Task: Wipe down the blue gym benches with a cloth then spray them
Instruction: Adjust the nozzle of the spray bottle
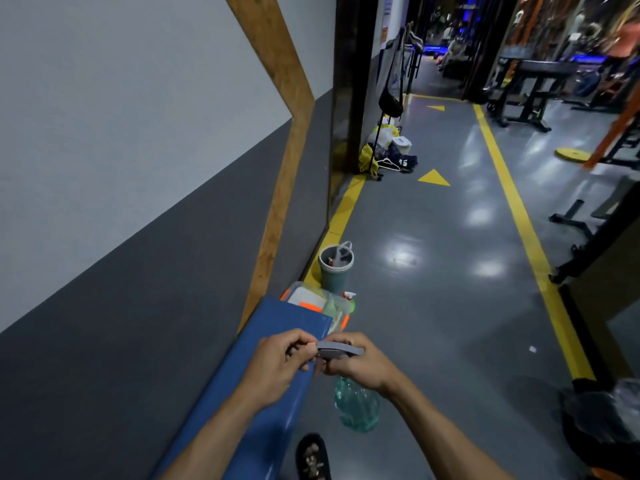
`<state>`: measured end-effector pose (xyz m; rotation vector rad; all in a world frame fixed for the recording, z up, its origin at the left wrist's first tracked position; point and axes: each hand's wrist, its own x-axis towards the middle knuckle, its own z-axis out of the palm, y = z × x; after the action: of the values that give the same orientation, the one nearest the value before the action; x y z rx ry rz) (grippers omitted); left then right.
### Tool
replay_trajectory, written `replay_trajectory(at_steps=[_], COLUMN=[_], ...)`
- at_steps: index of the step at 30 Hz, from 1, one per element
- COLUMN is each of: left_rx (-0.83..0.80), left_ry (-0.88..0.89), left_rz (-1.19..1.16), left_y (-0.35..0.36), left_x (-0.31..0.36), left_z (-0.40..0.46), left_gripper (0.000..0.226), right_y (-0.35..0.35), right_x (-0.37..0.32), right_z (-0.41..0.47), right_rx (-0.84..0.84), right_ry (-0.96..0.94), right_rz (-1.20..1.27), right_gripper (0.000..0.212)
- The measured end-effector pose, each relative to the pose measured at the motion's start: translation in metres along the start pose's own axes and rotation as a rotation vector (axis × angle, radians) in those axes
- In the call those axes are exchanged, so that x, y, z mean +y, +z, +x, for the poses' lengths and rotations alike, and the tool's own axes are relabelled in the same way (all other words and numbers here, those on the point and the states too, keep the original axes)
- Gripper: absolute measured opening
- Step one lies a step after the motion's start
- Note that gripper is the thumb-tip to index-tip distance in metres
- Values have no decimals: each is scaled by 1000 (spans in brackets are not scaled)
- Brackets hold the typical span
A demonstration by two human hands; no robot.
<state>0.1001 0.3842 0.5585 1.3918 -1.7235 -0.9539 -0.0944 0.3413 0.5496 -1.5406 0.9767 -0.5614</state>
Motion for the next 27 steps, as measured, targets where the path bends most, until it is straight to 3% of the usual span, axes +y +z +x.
replay_trajectory(at_steps=[5, 12, 15, 19, 23, 25, 27], left_rx=[30, 43, 80, 148, 172, 254, 358], left_ry=[45, -103, -200, -352, -508, -631, -759], left_rz=[40, -60, -75, -121, -186, -217, -281], left_y=[11, 10, 12, 20, 32, 41, 53], left_x=[-43, -101, -124, -169, -215, -239, -262], left_z=[125, 269, 312, 360, 396, 410, 421], left_gripper=[8, 15, 6, 16, 27, 26, 28], right_y=[-73, -164, -189, -213, -238, -249, -256], right_x=[32, 61, 78, 119, 175, 207, 244], right_z=[105, 242, 300, 381, 459, 499, 538], right_rx=[11, -88, -130, -204, -302, -313, -285], right_ry=[53, 95, 64, 8, 33, 42, 16], right_rz=[35, -26, -89, -234, -324, -344, -448], right_gripper=[24, 22, 21, 28, 11, 27, 25])
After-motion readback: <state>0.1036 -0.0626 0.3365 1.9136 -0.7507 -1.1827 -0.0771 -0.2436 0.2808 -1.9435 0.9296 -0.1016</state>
